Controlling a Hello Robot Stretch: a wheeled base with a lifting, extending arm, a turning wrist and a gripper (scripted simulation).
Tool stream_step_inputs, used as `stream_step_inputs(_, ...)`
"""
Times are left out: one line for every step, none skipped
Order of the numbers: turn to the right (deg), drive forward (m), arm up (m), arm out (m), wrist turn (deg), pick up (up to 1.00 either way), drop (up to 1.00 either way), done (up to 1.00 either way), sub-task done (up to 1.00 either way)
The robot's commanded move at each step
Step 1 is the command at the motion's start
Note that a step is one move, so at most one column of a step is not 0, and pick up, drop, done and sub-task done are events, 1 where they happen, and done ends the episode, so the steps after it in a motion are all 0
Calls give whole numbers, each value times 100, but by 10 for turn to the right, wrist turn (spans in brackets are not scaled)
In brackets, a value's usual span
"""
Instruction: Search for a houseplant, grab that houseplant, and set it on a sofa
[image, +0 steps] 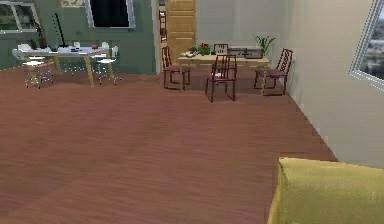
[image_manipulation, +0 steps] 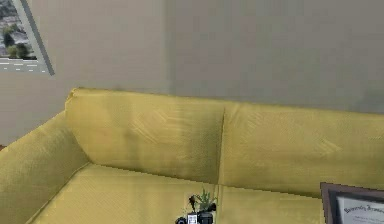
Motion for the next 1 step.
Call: stream_step_inputs(0, 0, 0, -8, 0, 0, 0, 0, 0)
